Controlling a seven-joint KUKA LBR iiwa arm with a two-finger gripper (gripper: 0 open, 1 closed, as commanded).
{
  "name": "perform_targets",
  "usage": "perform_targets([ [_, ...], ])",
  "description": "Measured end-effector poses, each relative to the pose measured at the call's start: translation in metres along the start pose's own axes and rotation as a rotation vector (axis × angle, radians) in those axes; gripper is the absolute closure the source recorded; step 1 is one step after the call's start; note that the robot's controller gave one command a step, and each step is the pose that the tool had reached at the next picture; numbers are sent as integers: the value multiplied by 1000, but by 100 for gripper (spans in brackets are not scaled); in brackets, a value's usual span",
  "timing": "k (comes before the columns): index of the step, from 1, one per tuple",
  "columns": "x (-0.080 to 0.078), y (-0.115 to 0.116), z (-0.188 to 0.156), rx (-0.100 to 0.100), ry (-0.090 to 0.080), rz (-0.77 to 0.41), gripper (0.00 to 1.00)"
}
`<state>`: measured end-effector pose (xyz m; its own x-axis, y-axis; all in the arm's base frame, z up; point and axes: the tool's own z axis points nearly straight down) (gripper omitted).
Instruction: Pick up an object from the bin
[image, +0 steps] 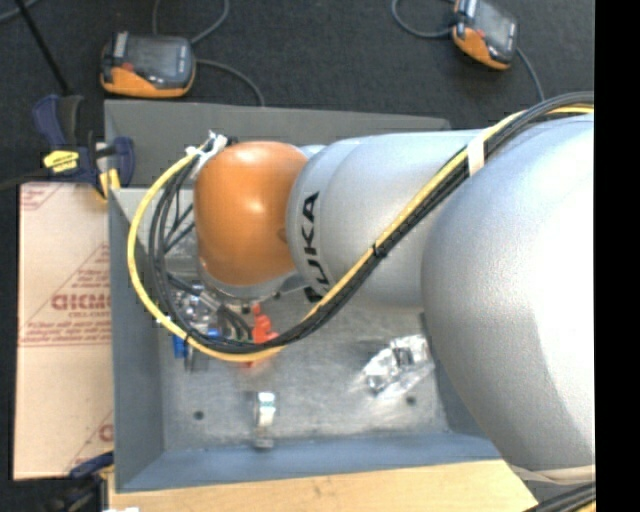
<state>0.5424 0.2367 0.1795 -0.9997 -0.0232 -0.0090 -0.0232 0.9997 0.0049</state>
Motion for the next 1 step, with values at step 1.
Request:
perform_targets([
  [1, -2, 0, -14, 2, 4, 1, 100],
])
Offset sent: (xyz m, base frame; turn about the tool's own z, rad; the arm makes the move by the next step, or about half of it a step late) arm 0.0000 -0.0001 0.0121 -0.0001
